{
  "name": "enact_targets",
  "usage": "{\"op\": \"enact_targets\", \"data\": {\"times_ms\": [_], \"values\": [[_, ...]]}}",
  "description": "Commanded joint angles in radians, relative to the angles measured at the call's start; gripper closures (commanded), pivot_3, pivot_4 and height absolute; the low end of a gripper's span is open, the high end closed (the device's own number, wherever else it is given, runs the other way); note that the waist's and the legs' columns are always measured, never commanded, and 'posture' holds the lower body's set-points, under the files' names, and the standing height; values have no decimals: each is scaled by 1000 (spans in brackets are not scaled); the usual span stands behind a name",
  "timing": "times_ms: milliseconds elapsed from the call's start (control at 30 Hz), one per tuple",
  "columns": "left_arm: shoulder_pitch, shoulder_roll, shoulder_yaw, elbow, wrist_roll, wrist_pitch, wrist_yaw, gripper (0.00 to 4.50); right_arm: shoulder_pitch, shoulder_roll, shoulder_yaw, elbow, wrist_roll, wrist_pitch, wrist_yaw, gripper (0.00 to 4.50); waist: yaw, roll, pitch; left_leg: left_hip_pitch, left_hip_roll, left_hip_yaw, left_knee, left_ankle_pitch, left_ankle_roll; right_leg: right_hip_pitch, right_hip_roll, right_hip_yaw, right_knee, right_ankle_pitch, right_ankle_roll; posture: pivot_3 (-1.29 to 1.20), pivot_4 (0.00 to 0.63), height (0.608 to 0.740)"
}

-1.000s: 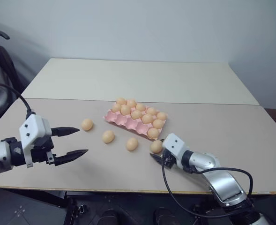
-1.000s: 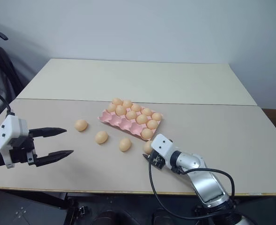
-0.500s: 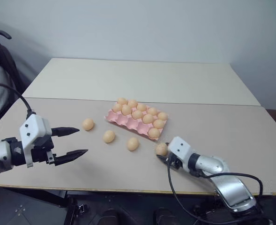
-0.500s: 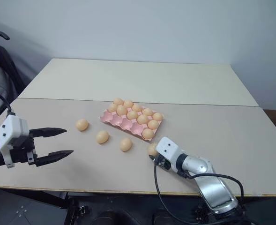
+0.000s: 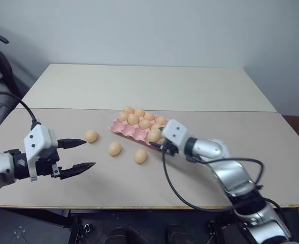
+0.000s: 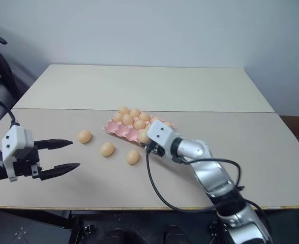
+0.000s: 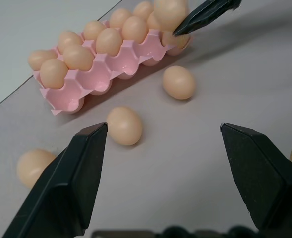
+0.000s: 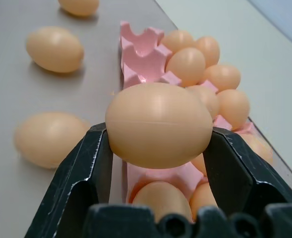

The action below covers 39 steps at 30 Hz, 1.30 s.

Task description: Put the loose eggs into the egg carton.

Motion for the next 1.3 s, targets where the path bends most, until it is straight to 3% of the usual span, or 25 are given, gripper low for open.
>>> {"op": "enact_targets", "data": {"times_ms": [33,133,333,533,767,1033,1300], "values": [[-3,14,12,-9,4,-15,-4,567,-52,32,4,83,-38,-74,-29,1879,0,0,0,-1,0,0,0,0,0,-1,0,0,0,0,0,0,150,740],[1,12,17,-14,5,-11,-4,567,-61,50,2,112,-32,-97,-11,1879,0,0,0,-2,0,0,0,0,0,-2,0,0,0,0,0,0,150,740],[9,9,21,-20,5,-10,-2,567,-58,65,15,129,-73,-146,-22,39,-1,0,0,-4,0,0,0,0,0,-4,0,0,1,0,0,0,150,740],[7,9,16,-16,5,-14,-2,567,-52,64,-10,102,-82,-141,-17,39,-2,0,0,-4,0,0,0,0,0,-5,0,0,1,0,0,0,150,740],[8,14,19,8,14,-28,-18,567,28,-11,-80,-155,5,-38,71,39,1,0,0,-11,0,0,1,0,0,-13,0,0,4,0,0,0,150,740],[83,45,93,64,52,-60,-89,567,282,-270,-250,-465,174,45,247,39,3,0,0,-13,0,0,1,0,-1,-15,-1,0,4,0,0,0,150,740],[114,48,127,78,69,-69,-112,567,471,-433,-427,-572,296,59,318,39,0,0,0,-12,0,0,1,0,-1,-14,0,0,5,0,0,0,150,740]]}}
